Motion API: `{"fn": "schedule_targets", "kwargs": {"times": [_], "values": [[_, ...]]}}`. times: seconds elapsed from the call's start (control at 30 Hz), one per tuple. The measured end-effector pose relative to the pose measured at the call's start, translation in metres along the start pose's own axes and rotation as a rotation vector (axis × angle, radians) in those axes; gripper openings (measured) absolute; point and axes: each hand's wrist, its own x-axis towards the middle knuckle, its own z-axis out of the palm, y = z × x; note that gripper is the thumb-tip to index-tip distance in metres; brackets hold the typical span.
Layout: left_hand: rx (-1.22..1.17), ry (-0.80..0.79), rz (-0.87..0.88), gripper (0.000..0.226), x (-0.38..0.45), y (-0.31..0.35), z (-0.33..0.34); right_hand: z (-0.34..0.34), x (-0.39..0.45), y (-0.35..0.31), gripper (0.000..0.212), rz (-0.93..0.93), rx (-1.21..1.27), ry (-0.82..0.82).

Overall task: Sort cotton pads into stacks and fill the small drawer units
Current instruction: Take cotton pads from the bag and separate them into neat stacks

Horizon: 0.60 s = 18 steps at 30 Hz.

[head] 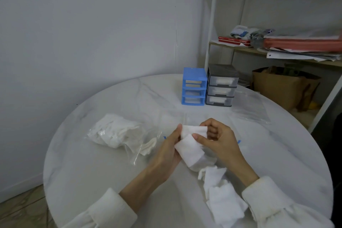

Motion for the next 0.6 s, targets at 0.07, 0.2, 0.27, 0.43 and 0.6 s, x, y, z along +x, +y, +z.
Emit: {"fn": "schedule_targets", "kwargs": {"times": [0.07, 0.2, 0.27, 0.43, 0.6], "values": [[0.036, -0.012, 0.016, 0.038, -0.0005, -0.001, 0.0006, 0.001, -0.0002, 0.0, 0.022, 0.001, -0.034, 0.028], [0.115, 0.046, 0.044, 0.028, 0.0027, -0.0044, 0.0006, 0.0012, -0.0012, -0.0015, 0.023, -0.051, -0.077, 0.022], [0.119, 0.081, 0.055, 0.023, 0.0034, -0.0049, 0.0002, 0.0016, -0.0024, -0.0024, 0.024, -0.064, -0.093, 0.01], [0.076, 0.109, 0.1, 0.022, 0.0056, -0.0015, -0.0027, 0.0008, -0.0037, -0.0071, 0.037, 0.011, -0.027, -0.035], [0.05, 0.125, 0.127, 0.031, 0.0064, 0.0027, -0.0064, 0.0009, -0.0046, -0.0096, 0.053, 0.128, -0.05, -0.198]]}}
